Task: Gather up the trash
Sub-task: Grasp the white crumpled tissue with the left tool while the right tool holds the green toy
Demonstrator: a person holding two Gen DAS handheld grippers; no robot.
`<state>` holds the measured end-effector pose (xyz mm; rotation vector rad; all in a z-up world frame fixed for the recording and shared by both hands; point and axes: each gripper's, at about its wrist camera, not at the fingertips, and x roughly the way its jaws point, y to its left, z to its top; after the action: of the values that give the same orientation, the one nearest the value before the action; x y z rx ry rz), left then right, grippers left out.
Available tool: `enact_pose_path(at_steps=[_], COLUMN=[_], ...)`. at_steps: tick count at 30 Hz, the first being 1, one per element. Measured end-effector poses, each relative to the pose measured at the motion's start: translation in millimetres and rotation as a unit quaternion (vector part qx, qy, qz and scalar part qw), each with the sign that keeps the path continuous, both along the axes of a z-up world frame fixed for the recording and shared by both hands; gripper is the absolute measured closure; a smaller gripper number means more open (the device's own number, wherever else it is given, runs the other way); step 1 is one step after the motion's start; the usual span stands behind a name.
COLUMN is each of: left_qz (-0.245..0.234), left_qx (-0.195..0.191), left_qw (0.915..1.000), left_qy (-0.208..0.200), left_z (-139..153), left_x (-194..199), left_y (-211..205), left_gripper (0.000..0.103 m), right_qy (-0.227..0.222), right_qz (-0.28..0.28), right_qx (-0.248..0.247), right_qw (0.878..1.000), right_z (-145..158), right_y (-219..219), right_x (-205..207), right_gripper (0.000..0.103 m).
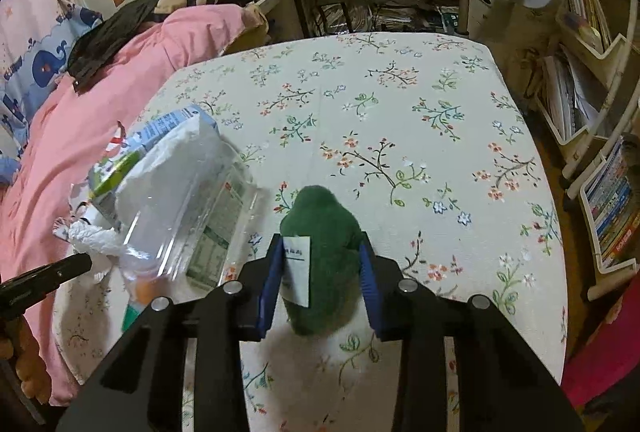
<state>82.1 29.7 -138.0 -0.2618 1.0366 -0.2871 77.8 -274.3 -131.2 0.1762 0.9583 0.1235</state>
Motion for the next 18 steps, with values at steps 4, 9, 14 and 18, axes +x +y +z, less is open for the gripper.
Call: enact_pose_path(at_steps=[4, 9, 14, 18], left_qz=[-0.019, -0.029, -0.012, 0.011], left_qx=[-0.007, 0.017, 0.034, 0.013], left_qw=[0.9997, 0.9993, 0.9993, 0.999], left_qy=[-0.015, -0.02, -0.011, -0.04], left_z=[15.4, 23.9, 18.2, 30.1], left_x=[-21.0, -52.1, -58.8, -62.0], left_y=[-1.5, 2.3, 7.1, 14.9], left_gripper=[0.099, 0.099, 0.099, 0.099], right_qy=[-0.008, -0.011, -0.015, -0.03], right_qz=[-0.003, -0.006, -0.005, -0.013], right_qx=[0.014, 0.037, 0.058, 0.091], right_qw=[1.0, 0.999, 0.998, 0.995], right_z=[6.3, 10.5, 15.6, 25.5], right_y=[-4.9, -12.1, -19.1, -28.0], right_x=[-11.6, -27.7, -42.8, -51.5], right_gripper=[0.067, 0.067, 0.067, 0.067])
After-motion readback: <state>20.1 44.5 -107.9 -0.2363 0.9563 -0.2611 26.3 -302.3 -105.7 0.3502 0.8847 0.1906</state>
